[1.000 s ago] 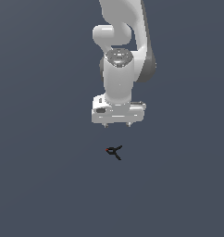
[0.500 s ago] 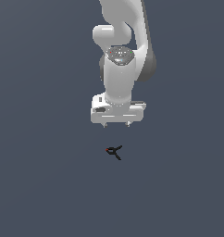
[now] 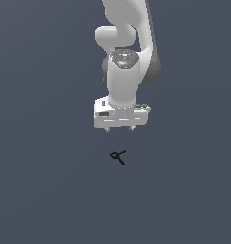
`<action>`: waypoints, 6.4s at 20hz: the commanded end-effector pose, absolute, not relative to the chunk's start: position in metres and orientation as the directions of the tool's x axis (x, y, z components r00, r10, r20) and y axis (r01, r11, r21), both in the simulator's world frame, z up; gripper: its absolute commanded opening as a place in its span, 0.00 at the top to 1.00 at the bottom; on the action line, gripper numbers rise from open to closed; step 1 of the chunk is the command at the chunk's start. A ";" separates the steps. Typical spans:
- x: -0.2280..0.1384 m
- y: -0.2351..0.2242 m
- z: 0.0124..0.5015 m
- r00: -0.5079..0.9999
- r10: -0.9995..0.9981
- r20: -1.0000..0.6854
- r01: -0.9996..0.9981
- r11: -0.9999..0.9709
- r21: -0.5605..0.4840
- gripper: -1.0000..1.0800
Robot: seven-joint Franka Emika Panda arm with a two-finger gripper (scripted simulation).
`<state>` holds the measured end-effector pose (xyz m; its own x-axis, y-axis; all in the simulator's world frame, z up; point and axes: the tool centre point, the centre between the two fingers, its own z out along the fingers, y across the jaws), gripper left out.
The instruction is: Pick up the object and move it to a goal position.
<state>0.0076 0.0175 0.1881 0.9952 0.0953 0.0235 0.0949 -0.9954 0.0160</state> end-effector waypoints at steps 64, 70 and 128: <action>0.049 0.009 0.060 0.189 0.982 0.000 0.982 -0.189 0.000 0.04; 0.048 0.009 0.033 0.185 0.983 0.000 0.983 -0.185 0.000 0.04; -0.007 0.157 0.333 0.180 0.984 -0.001 0.984 -0.180 -0.001 1.00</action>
